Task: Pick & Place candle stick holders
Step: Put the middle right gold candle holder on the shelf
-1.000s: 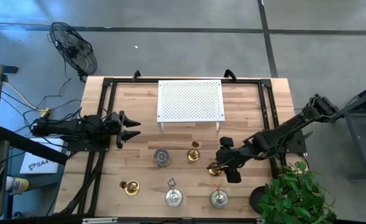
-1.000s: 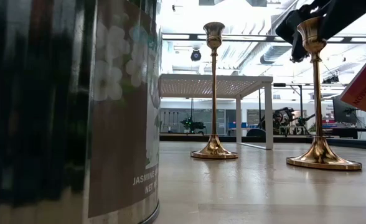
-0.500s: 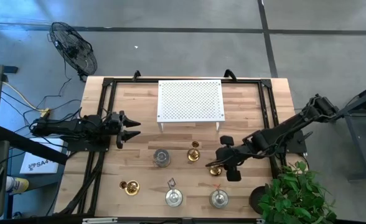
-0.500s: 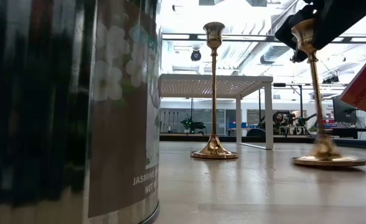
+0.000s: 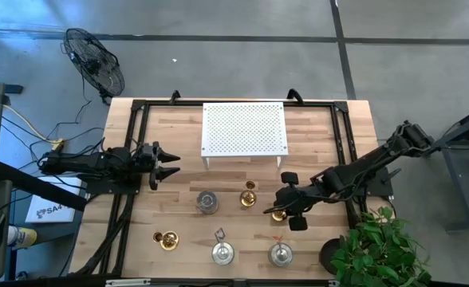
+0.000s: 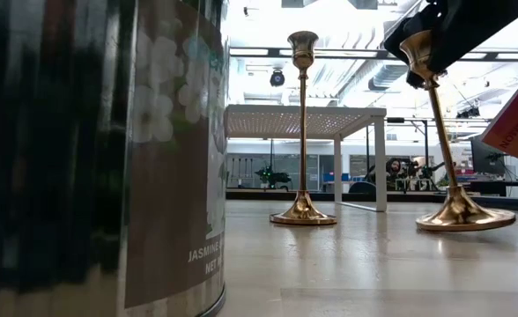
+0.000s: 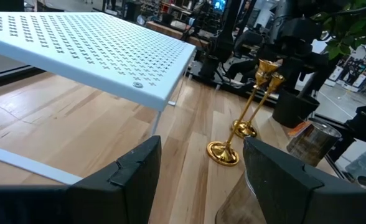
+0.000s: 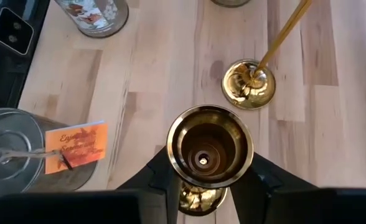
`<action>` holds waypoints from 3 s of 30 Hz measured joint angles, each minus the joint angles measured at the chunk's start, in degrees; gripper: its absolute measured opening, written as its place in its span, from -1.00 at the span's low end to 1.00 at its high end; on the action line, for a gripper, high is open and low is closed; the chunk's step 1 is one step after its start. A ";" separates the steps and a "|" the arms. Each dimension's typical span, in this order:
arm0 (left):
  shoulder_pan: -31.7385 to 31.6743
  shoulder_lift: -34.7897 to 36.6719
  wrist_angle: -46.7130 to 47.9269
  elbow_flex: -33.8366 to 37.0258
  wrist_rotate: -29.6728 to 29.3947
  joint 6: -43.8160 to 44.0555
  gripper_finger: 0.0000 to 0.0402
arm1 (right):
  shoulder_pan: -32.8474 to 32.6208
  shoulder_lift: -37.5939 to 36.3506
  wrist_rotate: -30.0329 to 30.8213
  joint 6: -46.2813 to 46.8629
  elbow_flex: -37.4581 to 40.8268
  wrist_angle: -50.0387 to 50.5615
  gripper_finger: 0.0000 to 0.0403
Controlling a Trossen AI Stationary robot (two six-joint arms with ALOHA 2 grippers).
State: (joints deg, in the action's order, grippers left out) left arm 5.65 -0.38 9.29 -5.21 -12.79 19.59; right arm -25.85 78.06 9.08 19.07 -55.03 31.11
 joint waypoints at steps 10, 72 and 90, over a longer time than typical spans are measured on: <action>0.00 -0.02 -5.07 0.26 -0.36 -0.06 0.12 | -1.84 0.00 7.54 0.40 -12.11 16.55 -0.52; 0.00 -72.18 11.83 -68.78 18.43 -23.78 0.12 | 11.32 8.58 3.29 -34.60 -43.16 10.41 -0.52; -0.02 -73.44 8.50 -68.81 20.19 -23.78 0.12 | 13.32 8.52 -1.25 -36.59 -43.15 -0.32 -0.52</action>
State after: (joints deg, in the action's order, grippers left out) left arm 5.63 -73.82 17.79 -74.02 7.40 -4.19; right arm -12.53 86.59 7.83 -17.52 -98.17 30.79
